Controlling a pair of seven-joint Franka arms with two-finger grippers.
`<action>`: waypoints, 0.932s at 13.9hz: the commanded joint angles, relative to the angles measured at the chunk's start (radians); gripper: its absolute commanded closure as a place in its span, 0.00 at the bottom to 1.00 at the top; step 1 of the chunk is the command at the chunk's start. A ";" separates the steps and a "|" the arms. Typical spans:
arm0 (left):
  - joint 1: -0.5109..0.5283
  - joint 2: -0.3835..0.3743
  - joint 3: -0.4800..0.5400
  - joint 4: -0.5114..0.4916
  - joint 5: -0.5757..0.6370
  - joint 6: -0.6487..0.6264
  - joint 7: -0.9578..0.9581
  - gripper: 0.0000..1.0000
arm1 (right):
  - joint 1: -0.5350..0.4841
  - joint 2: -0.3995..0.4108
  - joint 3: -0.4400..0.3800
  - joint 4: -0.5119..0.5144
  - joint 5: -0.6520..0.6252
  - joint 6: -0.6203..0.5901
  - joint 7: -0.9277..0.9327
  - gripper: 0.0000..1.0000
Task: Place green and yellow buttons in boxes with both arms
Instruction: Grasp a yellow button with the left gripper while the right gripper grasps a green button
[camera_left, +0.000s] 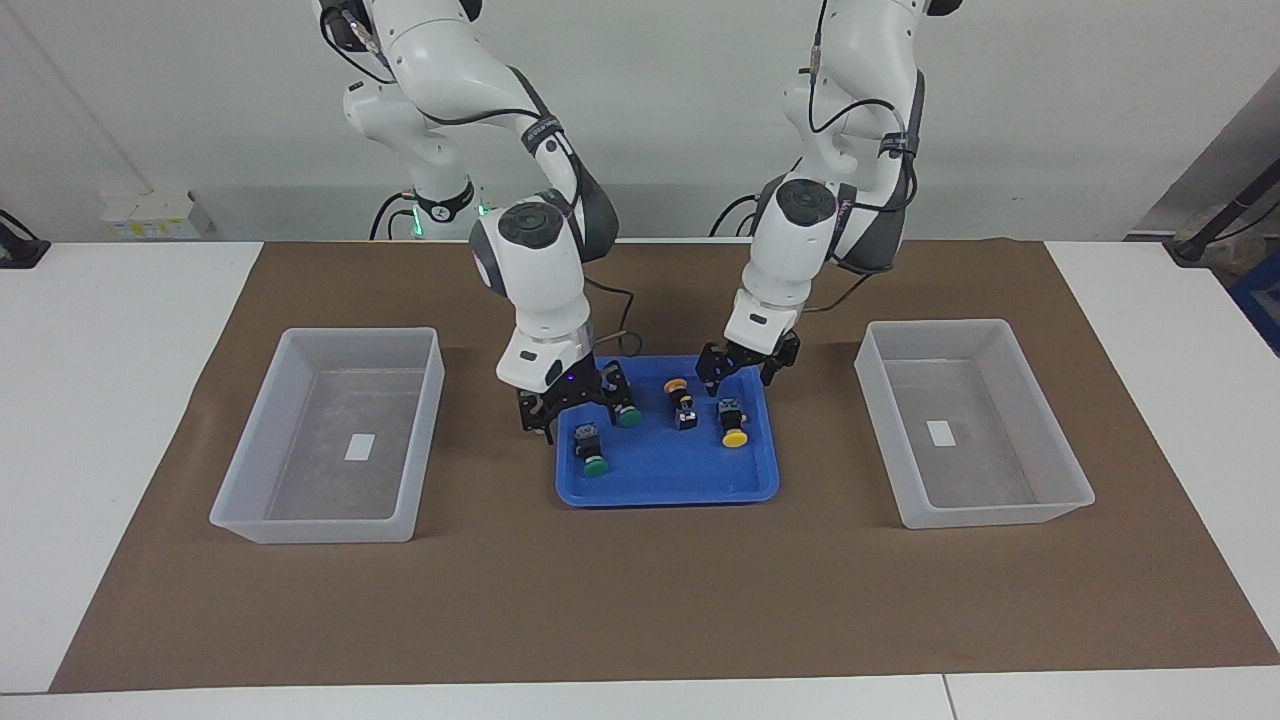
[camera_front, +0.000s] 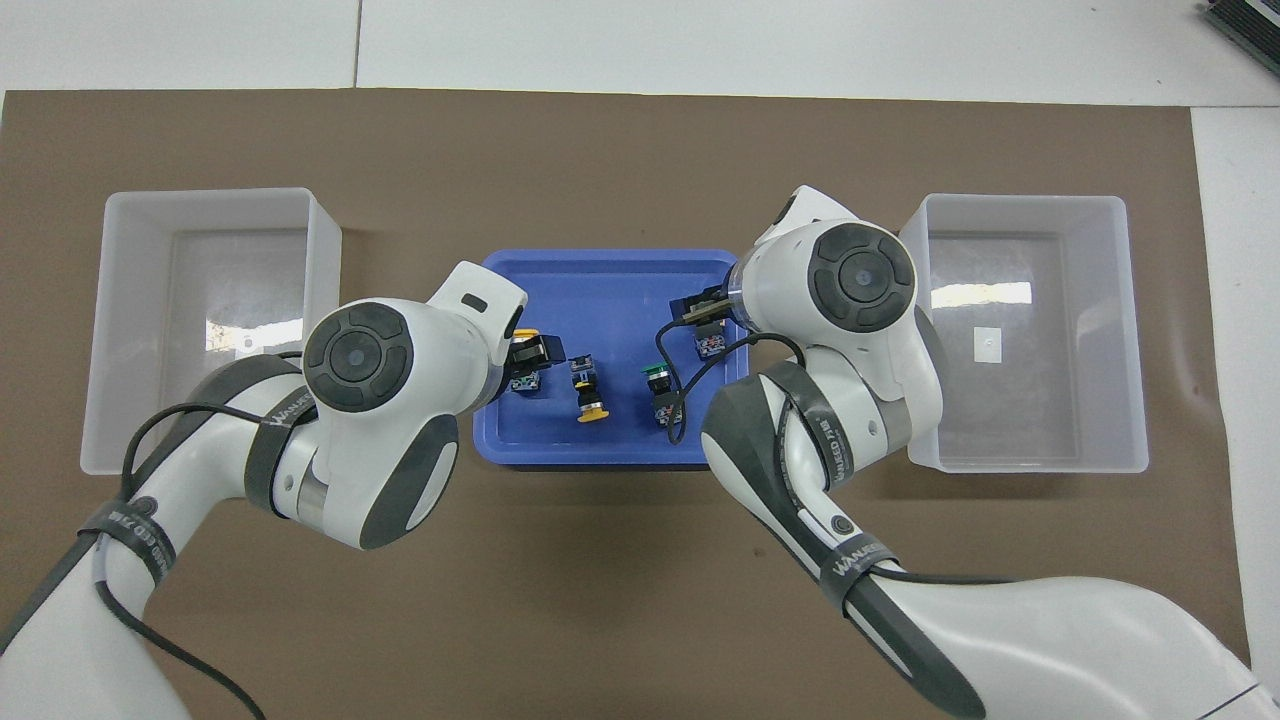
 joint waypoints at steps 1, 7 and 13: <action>-0.015 0.029 0.015 0.000 0.026 0.036 -0.005 0.01 | 0.011 0.015 -0.005 -0.031 -0.039 0.071 -0.011 0.00; -0.028 0.086 0.016 0.003 0.056 0.089 -0.012 0.14 | 0.025 0.047 -0.006 -0.086 -0.098 0.173 0.004 0.11; -0.028 0.103 0.015 0.003 0.056 0.106 -0.012 0.41 | 0.024 0.054 -0.006 -0.126 -0.099 0.243 0.017 0.23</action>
